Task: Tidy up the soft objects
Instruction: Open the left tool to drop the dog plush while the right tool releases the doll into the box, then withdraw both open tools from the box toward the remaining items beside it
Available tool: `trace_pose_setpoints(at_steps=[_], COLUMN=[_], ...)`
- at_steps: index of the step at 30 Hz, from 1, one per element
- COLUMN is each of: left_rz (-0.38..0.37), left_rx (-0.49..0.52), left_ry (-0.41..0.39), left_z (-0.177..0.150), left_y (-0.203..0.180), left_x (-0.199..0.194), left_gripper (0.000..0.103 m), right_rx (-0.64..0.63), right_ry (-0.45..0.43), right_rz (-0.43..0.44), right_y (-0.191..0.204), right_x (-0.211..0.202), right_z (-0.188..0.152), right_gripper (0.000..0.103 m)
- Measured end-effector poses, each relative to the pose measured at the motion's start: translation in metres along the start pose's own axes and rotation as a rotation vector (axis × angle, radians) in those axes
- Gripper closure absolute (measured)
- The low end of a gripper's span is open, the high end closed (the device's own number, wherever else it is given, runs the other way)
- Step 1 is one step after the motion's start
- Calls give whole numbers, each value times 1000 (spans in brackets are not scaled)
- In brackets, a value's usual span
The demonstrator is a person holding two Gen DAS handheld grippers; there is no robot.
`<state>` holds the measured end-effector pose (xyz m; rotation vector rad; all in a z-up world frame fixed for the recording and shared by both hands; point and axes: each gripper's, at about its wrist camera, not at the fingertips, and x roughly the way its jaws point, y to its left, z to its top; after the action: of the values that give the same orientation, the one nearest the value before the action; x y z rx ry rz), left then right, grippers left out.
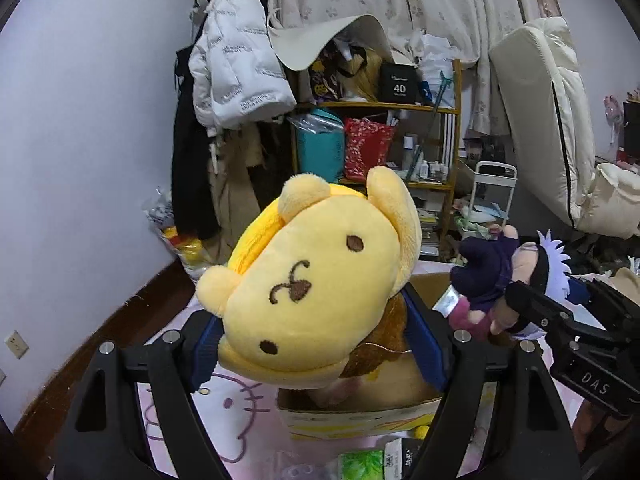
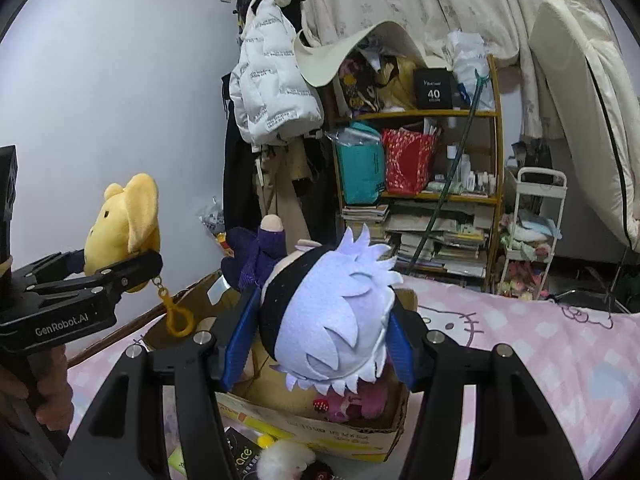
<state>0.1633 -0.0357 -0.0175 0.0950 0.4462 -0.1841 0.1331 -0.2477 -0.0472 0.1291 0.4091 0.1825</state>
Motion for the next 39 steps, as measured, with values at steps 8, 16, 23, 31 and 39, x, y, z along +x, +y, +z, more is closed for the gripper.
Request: trace_pose_setpoints(at_steps=[8, 16, 23, 31, 39], left_rz=[-40, -32, -29, 6, 39], left_rx=[35, 41, 26, 35, 53], left_ry=[58, 99, 95, 109, 160], left_z=[-11, -18, -20, -24, -32], left_y=[-11, -16, -11, -7, -5], left_x=[19, 27, 21, 8, -1], left_gripper=[24, 17, 9, 5, 5], right_rx=[-7, 0, 14, 42, 55], right_ry=[21, 66, 82, 86, 101], right_rz=[-25, -2, -7, -5, 30], right_y=[-7, -10, -14, -17, -10], right_x=[11, 15, 14, 6, -6], right_z=[-5, -7, -6, -4, -5], right_gripper=[41, 39, 38, 23, 9])
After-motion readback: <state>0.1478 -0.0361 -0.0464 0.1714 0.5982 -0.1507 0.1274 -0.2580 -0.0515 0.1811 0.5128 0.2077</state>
